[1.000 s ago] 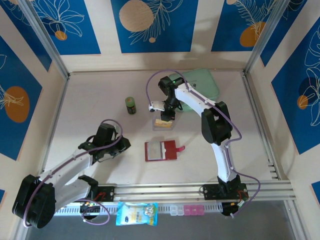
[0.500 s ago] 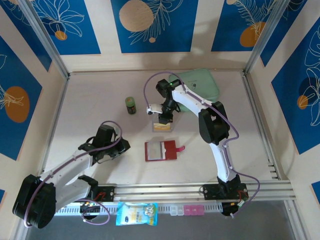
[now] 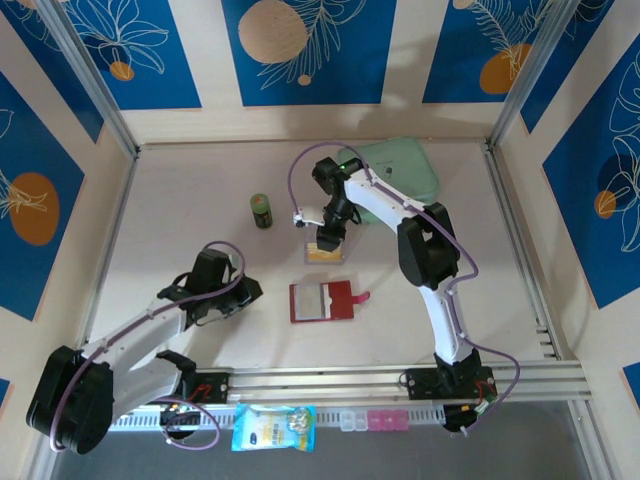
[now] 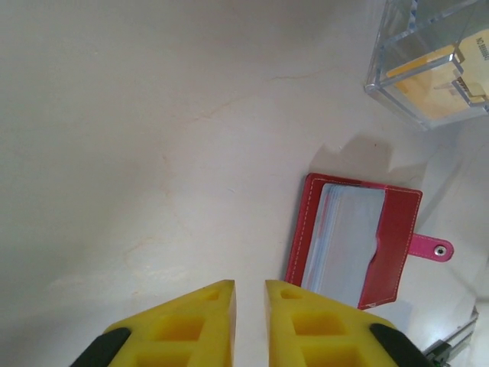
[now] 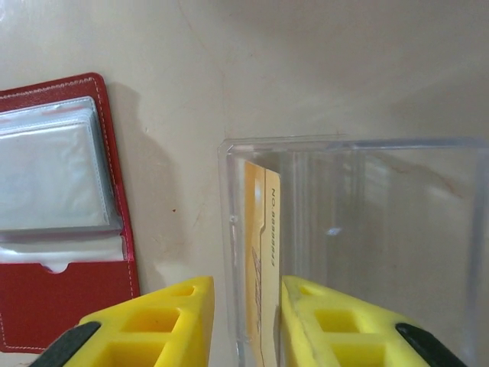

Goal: Take the credit cards out of the card holder

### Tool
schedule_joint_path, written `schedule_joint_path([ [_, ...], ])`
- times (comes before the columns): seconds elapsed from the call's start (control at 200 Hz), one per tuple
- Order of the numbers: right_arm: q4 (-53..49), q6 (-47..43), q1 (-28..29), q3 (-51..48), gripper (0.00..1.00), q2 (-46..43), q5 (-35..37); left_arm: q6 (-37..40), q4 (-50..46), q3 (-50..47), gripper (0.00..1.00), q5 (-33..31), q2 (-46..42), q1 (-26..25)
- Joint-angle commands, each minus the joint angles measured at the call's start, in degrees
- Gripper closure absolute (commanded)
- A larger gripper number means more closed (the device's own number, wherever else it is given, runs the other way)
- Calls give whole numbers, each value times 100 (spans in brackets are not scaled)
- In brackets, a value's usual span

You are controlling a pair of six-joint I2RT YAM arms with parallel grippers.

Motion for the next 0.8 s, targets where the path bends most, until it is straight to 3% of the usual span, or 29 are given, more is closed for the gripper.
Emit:
schedule_joint_path([
  [0.0, 148, 292, -56, -63, 71, -631, -193, 111, 178, 190, 82, 358, 247, 53],
  [0.2, 718, 997, -58, -677, 71, -1199, -361, 181, 439, 424, 82, 567, 769, -85],
  [0.37, 1454, 2117, -61, -1422, 71, -1790, -672, 83, 797, 523, 83, 623, 1124, -305],
  [0.55, 2527, 3742, 48, -2515, 71, -2503, -945, -10, 1129, 615, 84, 653, 1427, -506],
  [0.795, 3732, 6130, 465, -4017, 72, -3212, -661, 118, 1131, 905, 86, 672, 1966, -956],
])
